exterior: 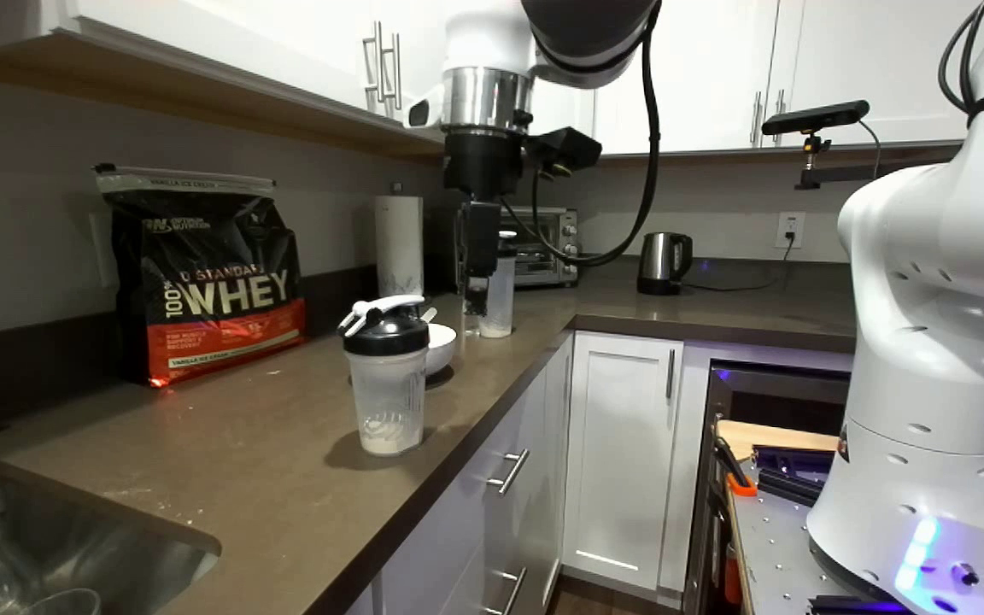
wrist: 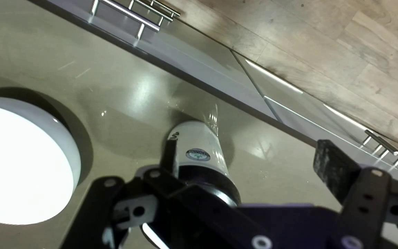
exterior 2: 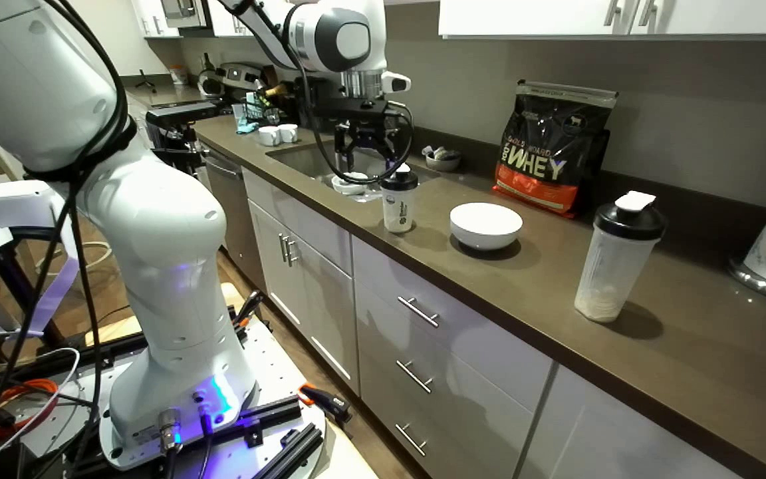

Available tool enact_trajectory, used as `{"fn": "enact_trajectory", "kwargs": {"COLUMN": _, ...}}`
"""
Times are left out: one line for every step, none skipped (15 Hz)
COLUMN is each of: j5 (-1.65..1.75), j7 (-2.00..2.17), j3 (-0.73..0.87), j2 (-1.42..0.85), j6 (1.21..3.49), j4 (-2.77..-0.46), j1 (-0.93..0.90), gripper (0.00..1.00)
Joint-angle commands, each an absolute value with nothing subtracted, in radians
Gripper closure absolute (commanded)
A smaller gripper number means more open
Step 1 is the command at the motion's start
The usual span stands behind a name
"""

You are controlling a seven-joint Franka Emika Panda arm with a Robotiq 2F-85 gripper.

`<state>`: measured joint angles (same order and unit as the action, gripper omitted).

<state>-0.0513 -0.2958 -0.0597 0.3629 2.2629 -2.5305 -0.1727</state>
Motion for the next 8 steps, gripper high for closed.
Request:
{"fn": "enact_trajectory", "kwargs": {"j5": -0.008, "j7": -0.359, "j3": -0.048, "j2": 0.335, "j6": 2.331, "j4": -2.514, "j1": -0.165, "gripper": 0.0}}
{"fn": "enact_trajectory", "kwargs": {"j5": 0.006, "j7": -0.371, "j3": -0.044, "j2": 0.327, "j6": 2.347, "j4": -2.505, "j1": -0.161, "gripper": 0.0}}
{"fn": "enact_trajectory", "kwargs": {"j5": 0.025, "j7": -0.39, "j3": -0.037, "j2": 0.316, "j6": 2.366, "j4": -2.49, "j1": -0.158, "gripper": 0.0}}
{"fn": "enact_trajectory", "kwargs": {"j5": 0.04, "j7": -0.407, "j3": -0.03, "j2": 0.305, "j6": 2.385, "j4": -2.479, "j1": -0.156, "gripper": 0.0}}
{"fn": "enact_trajectory", "kwargs": {"j5": 0.05, "j7": -0.438, "j3": -0.018, "j2": 0.291, "j6": 2.4, "j4": -2.462, "j1": -0.158, "gripper": 0.0}}
{"fn": "enact_trajectory", "kwargs": {"j5": 0.051, "j7": -0.474, "j3": -0.005, "j2": 0.275, "j6": 2.411, "j4": -2.445, "j1": -0.162, "gripper": 0.0}}
{"fn": "enact_trajectory", "kwargs": {"j5": 0.05, "j7": -0.506, "j3": 0.005, "j2": 0.256, "j6": 2.418, "j4": -2.426, "j1": -0.164, "gripper": 0.0}}
{"fn": "enact_trajectory", "kwargs": {"j5": 0.037, "j7": -0.544, "j3": 0.016, "j2": 0.237, "j6": 2.416, "j4": -2.407, "j1": -0.169, "gripper": 0.0}}
